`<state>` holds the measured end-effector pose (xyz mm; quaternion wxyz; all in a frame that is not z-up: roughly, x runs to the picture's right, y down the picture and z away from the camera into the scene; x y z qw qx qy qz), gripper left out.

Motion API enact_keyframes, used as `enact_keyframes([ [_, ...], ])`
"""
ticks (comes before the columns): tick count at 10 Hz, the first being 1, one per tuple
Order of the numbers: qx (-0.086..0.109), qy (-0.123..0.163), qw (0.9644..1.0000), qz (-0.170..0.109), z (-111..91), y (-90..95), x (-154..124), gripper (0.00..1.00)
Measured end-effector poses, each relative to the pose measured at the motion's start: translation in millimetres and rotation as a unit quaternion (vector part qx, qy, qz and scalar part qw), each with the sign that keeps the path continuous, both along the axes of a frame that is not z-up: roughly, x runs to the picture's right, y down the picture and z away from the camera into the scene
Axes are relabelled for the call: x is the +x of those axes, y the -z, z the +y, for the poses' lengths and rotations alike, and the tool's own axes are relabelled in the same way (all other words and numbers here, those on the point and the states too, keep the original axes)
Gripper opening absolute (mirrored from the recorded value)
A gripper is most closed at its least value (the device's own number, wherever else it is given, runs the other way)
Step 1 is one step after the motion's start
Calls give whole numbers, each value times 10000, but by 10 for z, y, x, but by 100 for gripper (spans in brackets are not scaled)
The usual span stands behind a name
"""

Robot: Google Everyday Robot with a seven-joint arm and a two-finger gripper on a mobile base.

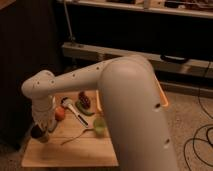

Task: Stack cups on top of each other

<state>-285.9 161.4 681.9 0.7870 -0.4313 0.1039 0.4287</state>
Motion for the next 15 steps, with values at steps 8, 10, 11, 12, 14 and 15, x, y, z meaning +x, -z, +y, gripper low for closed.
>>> enact_keyframes([
  [8, -81, -2124, 9711, 1083, -1148, -24, 1993, 0],
  [10, -172, -2576, 9572, 1310, -1057, -143, 2414, 0],
  [11, -227, -2750, 9508, 1405, -1002, -179, 2581, 0],
  [12, -248, -2799, 9494, 1407, -966, -175, 2640, 0],
  [14, -156, -2722, 9517, 1414, -938, -128, 2639, 0],
  [15, -97, -2658, 9526, 1475, -936, -119, 2608, 0],
])
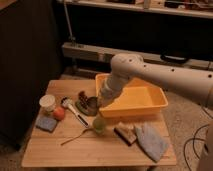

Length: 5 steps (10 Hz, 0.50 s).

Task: Stack cups on top of each other

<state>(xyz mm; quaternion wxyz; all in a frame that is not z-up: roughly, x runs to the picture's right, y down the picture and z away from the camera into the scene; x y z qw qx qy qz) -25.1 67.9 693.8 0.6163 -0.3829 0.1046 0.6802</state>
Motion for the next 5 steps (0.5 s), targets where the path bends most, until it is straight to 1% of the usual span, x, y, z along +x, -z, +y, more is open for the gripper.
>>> enact_keyframes([
  [3, -18, 47, 9998, 206, 95, -34, 98, 0],
  [5, -60, -3, 9995, 317, 179, -53, 264, 0],
])
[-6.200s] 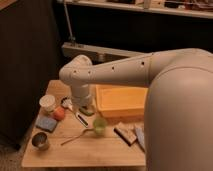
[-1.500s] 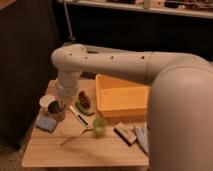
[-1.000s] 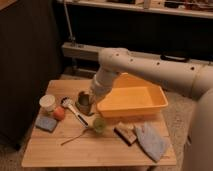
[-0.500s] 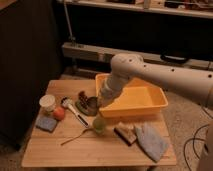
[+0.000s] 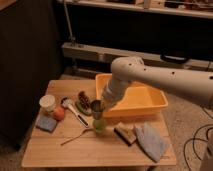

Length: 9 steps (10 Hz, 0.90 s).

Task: Stack cups on top of each other

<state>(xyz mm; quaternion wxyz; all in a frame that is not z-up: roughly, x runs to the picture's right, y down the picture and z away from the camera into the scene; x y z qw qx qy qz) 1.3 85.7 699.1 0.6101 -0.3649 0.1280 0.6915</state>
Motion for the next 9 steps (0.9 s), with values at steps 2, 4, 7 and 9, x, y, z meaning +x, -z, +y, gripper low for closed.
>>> enact_keyframes([
  [2, 1, 33, 10000, -60, 78, -30, 53, 0],
  [4, -60, 154, 9998, -78, 130, -80, 58, 0],
  [7, -157, 245, 9996, 68, 239, -186, 88, 0],
  [9, -183, 260, 9994, 122, 281, -229, 110, 0],
])
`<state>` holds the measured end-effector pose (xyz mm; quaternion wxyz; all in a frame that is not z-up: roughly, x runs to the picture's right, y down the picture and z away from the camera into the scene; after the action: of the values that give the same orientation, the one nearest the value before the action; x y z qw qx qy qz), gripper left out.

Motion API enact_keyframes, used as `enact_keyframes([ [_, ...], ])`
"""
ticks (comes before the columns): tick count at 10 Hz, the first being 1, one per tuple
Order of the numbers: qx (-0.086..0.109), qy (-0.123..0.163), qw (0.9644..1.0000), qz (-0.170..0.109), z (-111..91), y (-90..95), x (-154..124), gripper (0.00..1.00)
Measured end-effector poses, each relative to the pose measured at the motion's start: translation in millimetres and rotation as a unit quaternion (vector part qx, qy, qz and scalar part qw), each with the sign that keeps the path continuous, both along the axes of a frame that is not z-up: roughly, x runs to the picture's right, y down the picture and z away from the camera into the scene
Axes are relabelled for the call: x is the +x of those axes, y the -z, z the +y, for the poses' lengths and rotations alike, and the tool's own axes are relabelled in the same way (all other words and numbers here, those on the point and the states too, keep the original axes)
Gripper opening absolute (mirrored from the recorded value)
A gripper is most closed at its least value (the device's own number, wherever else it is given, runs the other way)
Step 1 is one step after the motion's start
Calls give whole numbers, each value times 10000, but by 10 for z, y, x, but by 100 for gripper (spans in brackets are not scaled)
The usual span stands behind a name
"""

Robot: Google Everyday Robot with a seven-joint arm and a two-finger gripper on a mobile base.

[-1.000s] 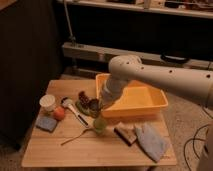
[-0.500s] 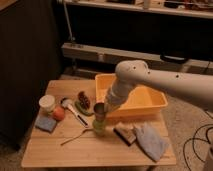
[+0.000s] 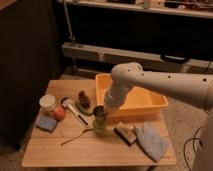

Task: Stack cups on top of each other

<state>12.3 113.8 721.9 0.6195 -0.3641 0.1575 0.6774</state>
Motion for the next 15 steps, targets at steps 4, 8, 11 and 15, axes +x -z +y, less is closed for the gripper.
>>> enact_keyframes([
  [4, -120, 240, 9996, 15, 77, -85, -26, 35],
  [8, -330, 626, 9973, -199, 145, -137, -131, 76],
  [11, -404, 765, 9957, -337, 167, -143, -185, 80],
  [15, -408, 765, 9957, -332, 170, -145, -180, 80],
])
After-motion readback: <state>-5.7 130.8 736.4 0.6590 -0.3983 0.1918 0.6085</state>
